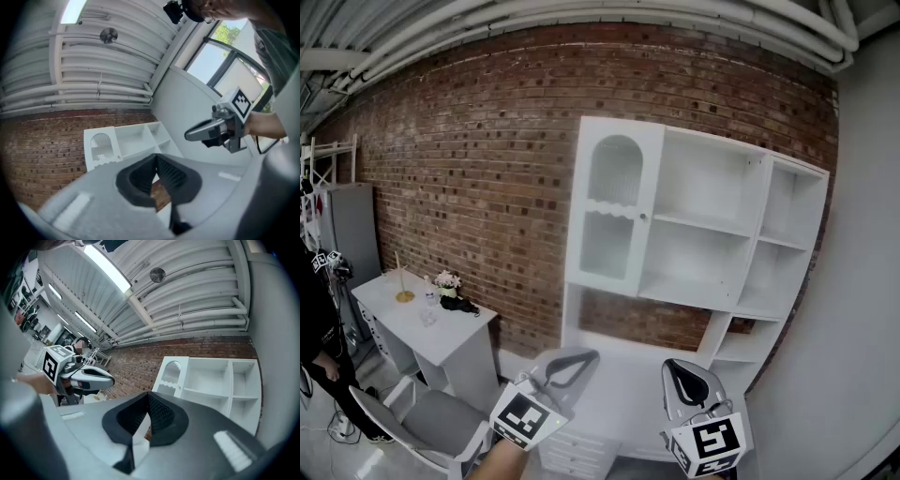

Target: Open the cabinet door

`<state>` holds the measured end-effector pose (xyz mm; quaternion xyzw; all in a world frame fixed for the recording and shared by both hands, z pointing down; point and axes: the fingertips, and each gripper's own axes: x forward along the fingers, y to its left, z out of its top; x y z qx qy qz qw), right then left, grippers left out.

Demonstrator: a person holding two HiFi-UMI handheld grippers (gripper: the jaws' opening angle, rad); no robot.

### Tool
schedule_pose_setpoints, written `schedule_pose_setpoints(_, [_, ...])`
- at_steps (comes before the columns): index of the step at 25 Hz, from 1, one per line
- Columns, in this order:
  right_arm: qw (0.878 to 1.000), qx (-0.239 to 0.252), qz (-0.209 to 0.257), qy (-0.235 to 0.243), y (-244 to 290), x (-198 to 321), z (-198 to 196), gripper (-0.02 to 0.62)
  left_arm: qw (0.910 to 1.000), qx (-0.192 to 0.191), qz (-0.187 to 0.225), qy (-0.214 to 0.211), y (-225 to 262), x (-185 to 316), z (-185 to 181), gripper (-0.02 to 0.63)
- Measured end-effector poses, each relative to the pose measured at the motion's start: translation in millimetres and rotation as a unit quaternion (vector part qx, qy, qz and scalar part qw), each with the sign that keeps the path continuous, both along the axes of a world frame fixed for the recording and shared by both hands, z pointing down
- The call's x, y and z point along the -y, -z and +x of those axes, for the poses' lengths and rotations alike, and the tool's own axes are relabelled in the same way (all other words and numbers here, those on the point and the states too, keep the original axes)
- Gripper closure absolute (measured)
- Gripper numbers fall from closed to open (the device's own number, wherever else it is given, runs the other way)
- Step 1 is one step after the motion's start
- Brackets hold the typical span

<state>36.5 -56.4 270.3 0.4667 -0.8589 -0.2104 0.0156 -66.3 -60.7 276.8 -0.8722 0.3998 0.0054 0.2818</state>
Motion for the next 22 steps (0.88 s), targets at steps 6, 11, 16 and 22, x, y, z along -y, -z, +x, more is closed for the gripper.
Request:
schedule_pose_setpoints(6, [1.0,0.0,0.003,-0.005,3,-3,-13,0.592,1.0,-0.005,-0.001,-0.005,1,-2,-12,0.606])
schedule_pose_setpoints(11, [1.0,0.0,0.003,-0.012,1,-5,-22,0.592,0.9999,-0.001,-0.001,-0.011,-2,-3,-20,0.606])
schedule_pose_setpoints(16, [1.0,0.009,-0.002,-0.014,0,-6,-34,0.591,0.9998,0.0,0.0,-0.019,0,-4,-30,0.606])
schedule_pose_setpoints(22, [0.999,0.028,0.004,-0.027,-1,-11,-40,0.591,0.9995,-0.001,0.002,-0.03,-5,-3,-40,0.606])
